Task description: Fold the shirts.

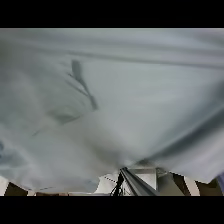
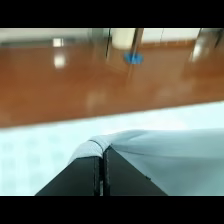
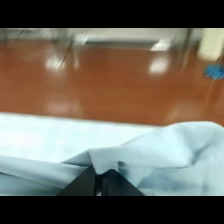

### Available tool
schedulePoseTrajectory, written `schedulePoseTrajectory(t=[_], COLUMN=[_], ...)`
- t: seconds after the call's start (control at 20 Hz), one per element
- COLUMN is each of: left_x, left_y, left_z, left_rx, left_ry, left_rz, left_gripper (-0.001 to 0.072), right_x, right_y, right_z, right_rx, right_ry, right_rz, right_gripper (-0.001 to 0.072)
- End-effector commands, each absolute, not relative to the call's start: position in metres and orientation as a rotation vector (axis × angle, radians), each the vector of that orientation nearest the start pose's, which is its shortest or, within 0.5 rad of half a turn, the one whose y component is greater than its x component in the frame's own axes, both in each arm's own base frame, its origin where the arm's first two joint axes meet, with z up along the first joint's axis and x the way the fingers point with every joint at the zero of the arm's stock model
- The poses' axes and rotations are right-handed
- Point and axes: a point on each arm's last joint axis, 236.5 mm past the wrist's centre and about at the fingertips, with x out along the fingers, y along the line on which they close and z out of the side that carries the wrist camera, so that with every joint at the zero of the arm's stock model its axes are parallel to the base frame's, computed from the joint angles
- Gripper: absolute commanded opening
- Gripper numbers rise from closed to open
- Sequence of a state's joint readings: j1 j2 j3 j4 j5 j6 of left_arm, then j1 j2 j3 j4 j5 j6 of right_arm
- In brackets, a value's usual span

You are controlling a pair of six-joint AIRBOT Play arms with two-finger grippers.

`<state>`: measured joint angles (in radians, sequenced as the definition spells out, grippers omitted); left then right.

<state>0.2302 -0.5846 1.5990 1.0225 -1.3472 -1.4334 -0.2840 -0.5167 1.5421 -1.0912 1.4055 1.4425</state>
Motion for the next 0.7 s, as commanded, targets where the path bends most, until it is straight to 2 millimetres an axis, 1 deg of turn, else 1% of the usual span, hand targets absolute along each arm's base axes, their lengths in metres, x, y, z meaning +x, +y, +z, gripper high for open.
schedulePoseTrajectory(t=[0.0, 0.1, 0.15, 0.2, 0.25, 0.3, 0.35, 0.4, 0.45, 0.55, 0.65], left_x=[0.286, 0.329, 0.346, 0.360, 0.373, 0.385, 0.397, 0.409, 0.422, 0.449, 0.465], left_y=[-0.055, -0.056, -0.053, -0.051, -0.050, -0.052, -0.056, -0.061, -0.064, -0.066, -0.064], left_z=[0.288, 0.217, 0.186, 0.157, 0.131, 0.111, 0.099, 0.093, 0.092, 0.095, 0.097], left_rx=[-0.278, -0.461, -0.513, -0.563, -0.607, -0.646, -0.694, -0.734, -0.772, -0.809, -0.815], left_ry=[0.505, 0.566, 0.592, 0.625, 0.665, 0.709, 0.738, 0.746, 0.740, 0.715, 0.712], left_rz=[-0.259, -0.256, -0.245, -0.231, -0.222, -0.226, -0.243, -0.269, -0.293, -0.332, -0.338], left_gripper=[0.0021, 0.0021, 0.0022, 0.0021, 0.0021, 0.0021, 0.0021, 0.0021, 0.0021, 0.0022, 0.0022], right_x=[0.262, 0.303, 0.323, 0.343, 0.363, 0.383, 0.407, 0.428, 0.452, 0.502, 0.546], right_y=[0.074, 0.067, 0.062, 0.058, 0.055, 0.055, 0.055, 0.054, 0.056, 0.059, 0.059], right_z=[0.298, 0.236, 0.206, 0.177, 0.153, 0.137, 0.121, 0.108, 0.099, 0.091, 0.089], right_rx=[0.271, 0.378, 0.424, 0.471, 0.510, 0.549, 0.584, 0.618, 0.645, 0.696, 0.800], right_ry=[0.482, 0.575, 0.617, 0.661, 0.702, 0.715, 0.721, 0.730, 0.737, 0.720, 0.704], right_rz=[0.355, 0.362, 0.353, 0.350, 0.355, 0.367, 0.367, 0.361, 0.360, 0.356, 0.341], right_gripper=[0.0028, 0.0027, 0.0028, 0.0028, 0.0028, 0.0028, 0.0028, 0.0028, 0.0028, 0.0028, 0.0028])
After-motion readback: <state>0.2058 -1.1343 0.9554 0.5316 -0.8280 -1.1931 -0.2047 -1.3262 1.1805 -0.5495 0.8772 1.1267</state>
